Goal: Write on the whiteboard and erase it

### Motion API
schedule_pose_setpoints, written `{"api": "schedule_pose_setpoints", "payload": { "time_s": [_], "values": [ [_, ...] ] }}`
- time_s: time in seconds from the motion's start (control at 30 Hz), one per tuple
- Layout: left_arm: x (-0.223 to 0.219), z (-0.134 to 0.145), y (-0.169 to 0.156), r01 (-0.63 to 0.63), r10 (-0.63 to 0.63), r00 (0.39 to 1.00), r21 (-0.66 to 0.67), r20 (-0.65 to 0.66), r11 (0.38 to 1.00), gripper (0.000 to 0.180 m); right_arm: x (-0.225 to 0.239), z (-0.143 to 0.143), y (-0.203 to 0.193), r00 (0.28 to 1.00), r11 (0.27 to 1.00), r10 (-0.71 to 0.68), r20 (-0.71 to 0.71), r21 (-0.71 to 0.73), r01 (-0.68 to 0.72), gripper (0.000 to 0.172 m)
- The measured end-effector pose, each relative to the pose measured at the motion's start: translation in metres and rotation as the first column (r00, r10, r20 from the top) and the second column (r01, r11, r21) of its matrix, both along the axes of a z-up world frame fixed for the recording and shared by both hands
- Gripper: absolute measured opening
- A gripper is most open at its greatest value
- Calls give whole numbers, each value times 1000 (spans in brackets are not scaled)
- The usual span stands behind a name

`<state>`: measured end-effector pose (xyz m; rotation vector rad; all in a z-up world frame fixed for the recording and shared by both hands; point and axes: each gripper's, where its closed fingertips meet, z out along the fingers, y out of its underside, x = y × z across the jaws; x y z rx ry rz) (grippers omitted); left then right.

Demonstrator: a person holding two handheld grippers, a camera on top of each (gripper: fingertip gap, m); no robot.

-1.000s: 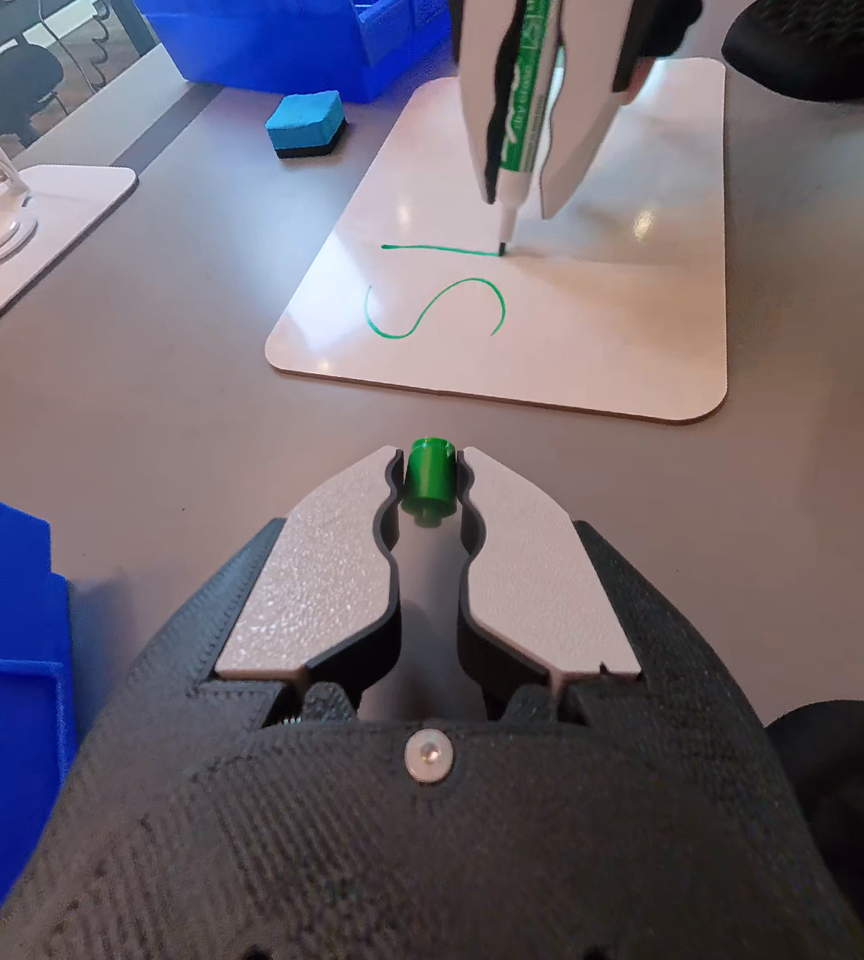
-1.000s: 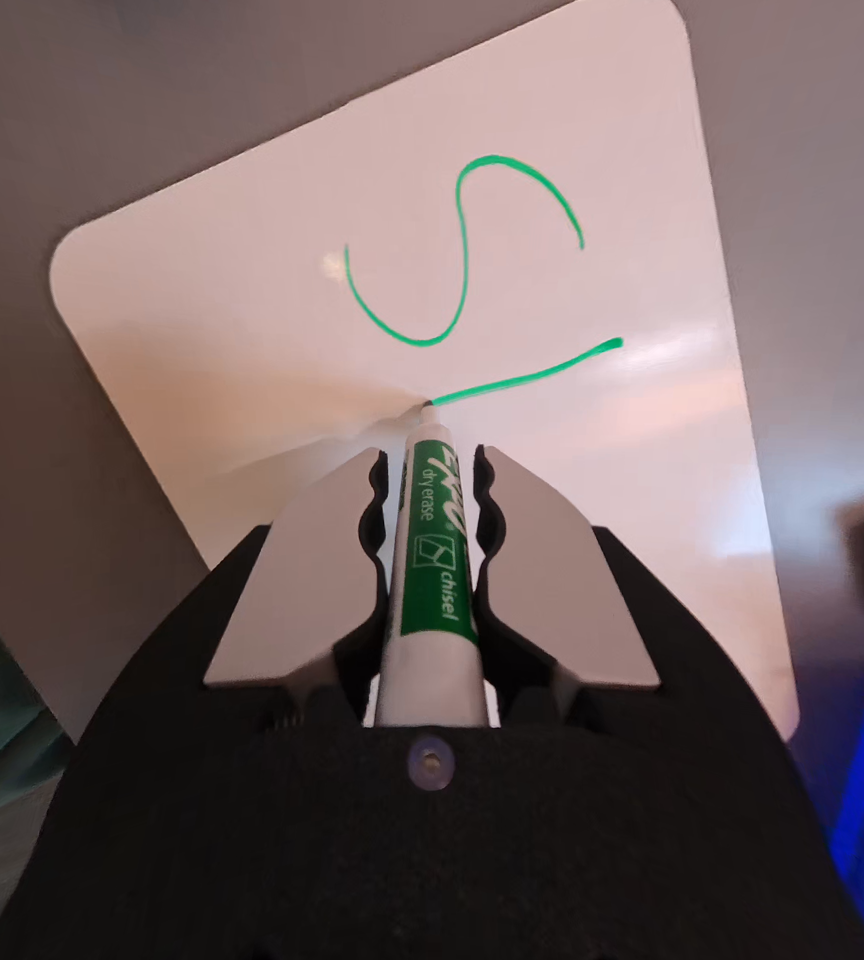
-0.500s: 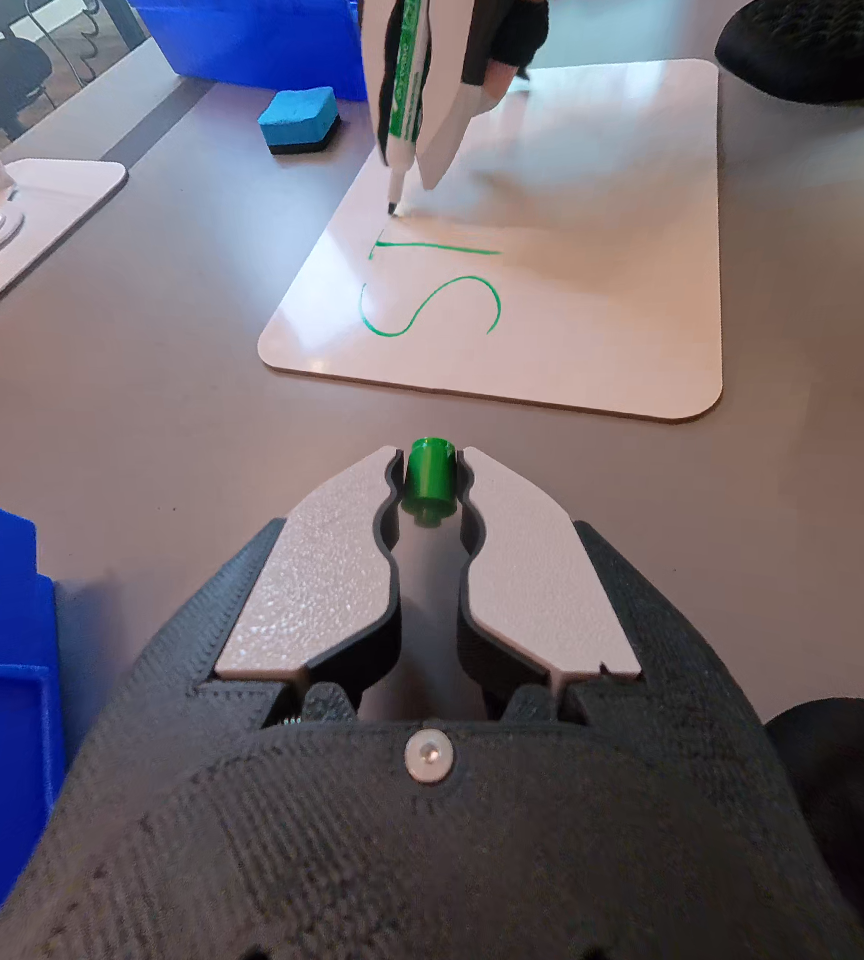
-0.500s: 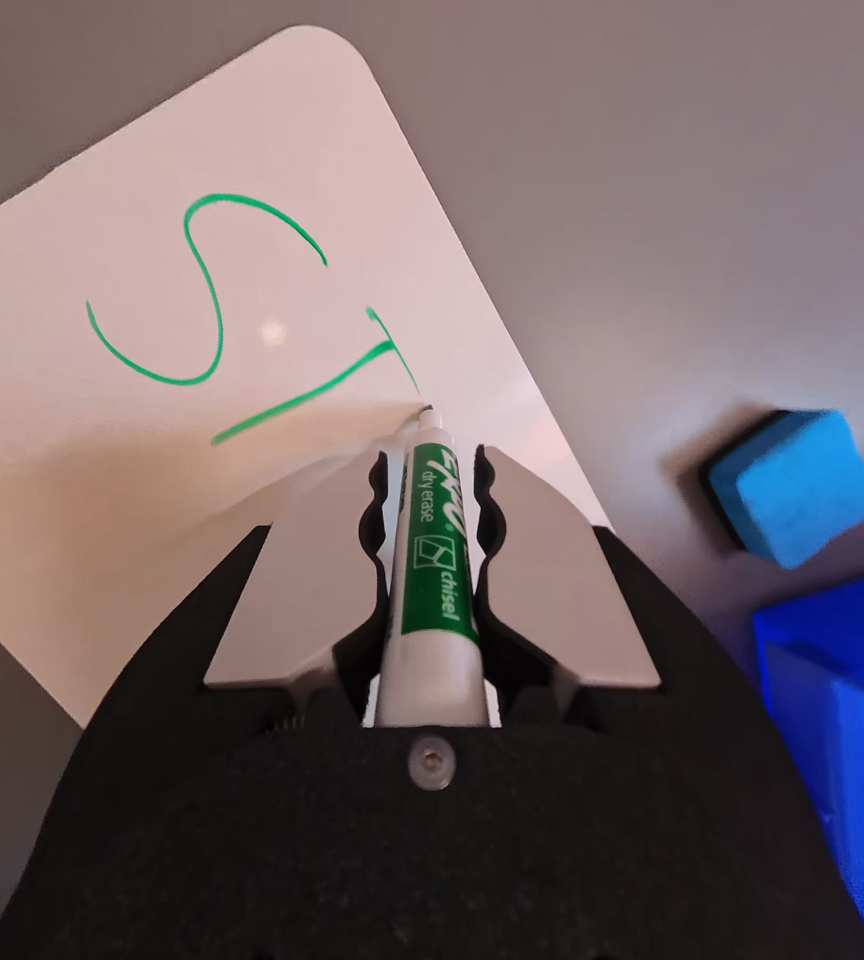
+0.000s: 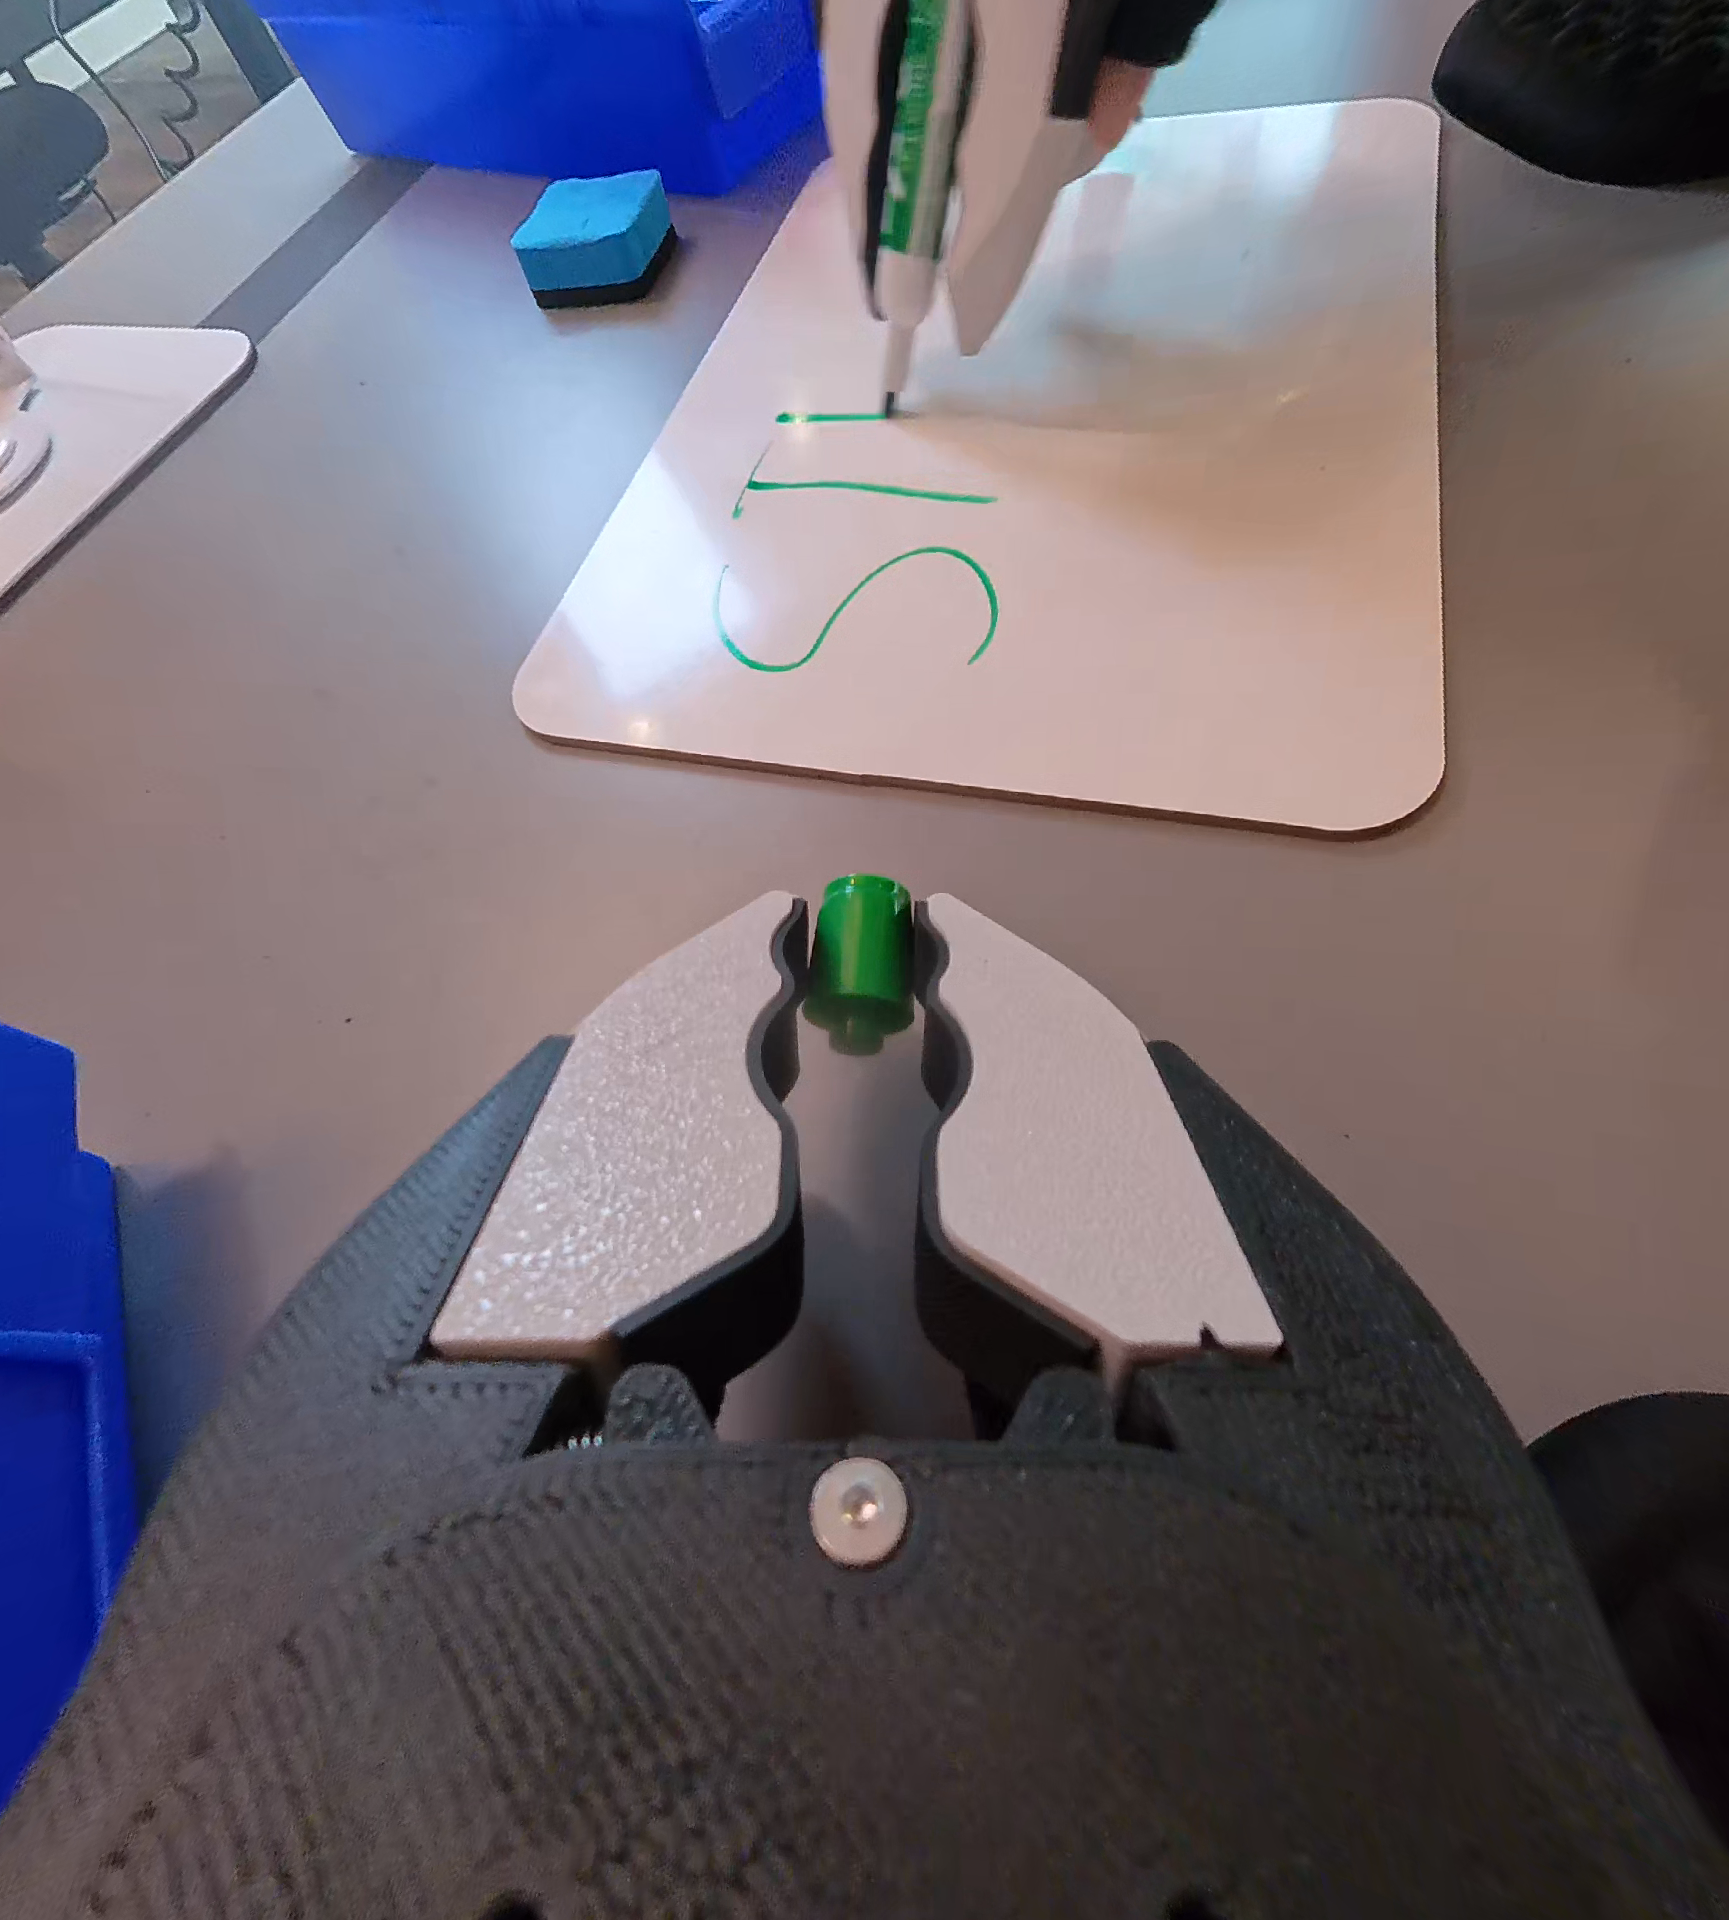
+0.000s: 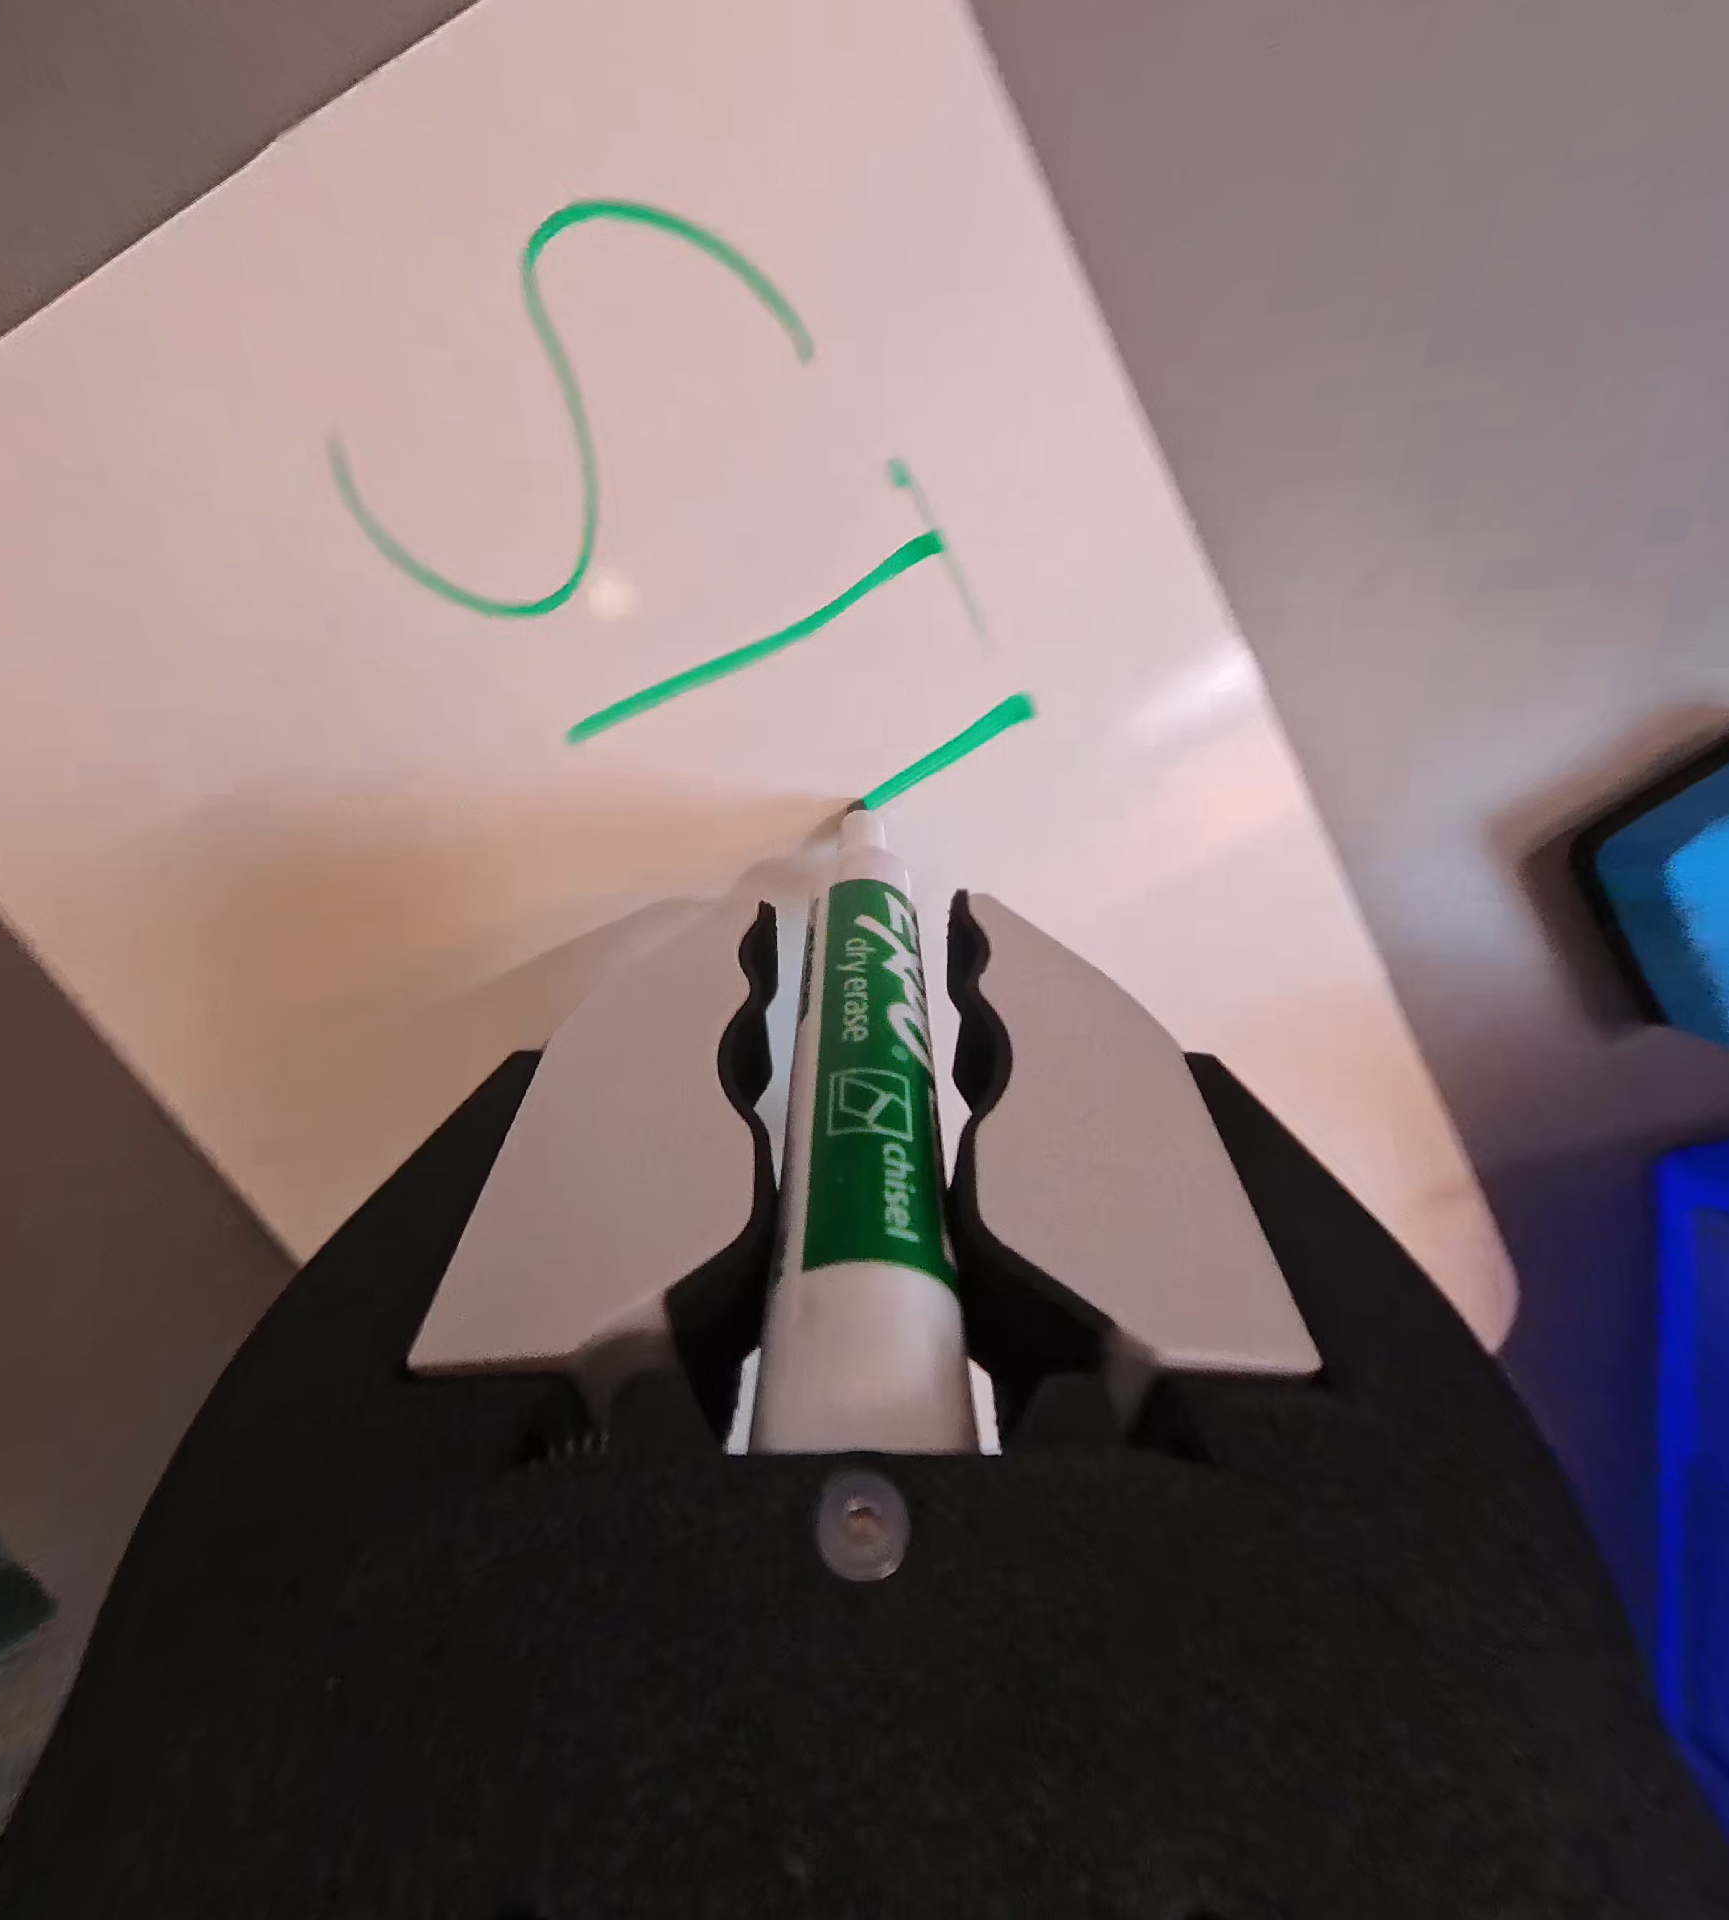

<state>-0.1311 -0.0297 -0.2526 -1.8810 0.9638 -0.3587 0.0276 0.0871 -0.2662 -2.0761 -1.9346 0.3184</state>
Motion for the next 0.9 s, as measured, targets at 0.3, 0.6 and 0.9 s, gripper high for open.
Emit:
{"api": "schedule_pose_setpoints", "payload": {
  "time_s": [0.3,0.6,0.9],
  "values": [
    [3,1,-2,8,-7,1000,17,-16,1000,19,15,0,44,998,994,-65,26,86,63,34],
    [4,5,-1,14,-14,1000,11,-3,1000,19,34,2,-8,999,1000,3,46,-30,-2,35],
    [4,5,-1,11,-10,1000,17,-8,1000,19,27,1,53,995,995,-95,17,33,95,34]
  ]
}}
